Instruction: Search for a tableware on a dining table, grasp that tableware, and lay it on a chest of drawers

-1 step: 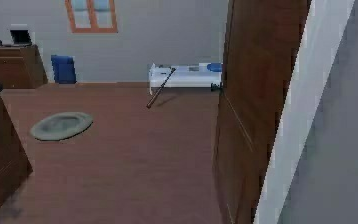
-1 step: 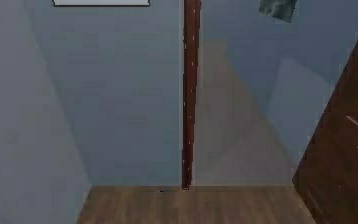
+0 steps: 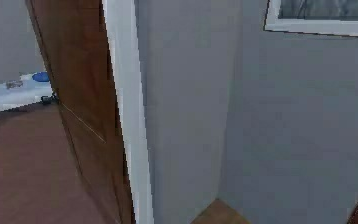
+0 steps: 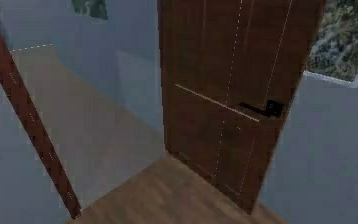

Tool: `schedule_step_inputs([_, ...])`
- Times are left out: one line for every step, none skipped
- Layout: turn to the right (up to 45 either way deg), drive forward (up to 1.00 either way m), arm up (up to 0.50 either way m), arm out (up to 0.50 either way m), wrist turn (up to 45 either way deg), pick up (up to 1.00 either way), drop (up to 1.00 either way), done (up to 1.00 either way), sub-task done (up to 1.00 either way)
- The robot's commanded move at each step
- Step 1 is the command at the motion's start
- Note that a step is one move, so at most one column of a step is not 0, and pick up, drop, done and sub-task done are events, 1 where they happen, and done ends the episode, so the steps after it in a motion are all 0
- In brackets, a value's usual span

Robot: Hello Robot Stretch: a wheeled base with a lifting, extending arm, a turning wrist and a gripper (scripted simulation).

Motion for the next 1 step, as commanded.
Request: schedule_step_inputs([45.0,0.0,0.0,0.0,0.0,0.0,0.0,0.0,0.0])
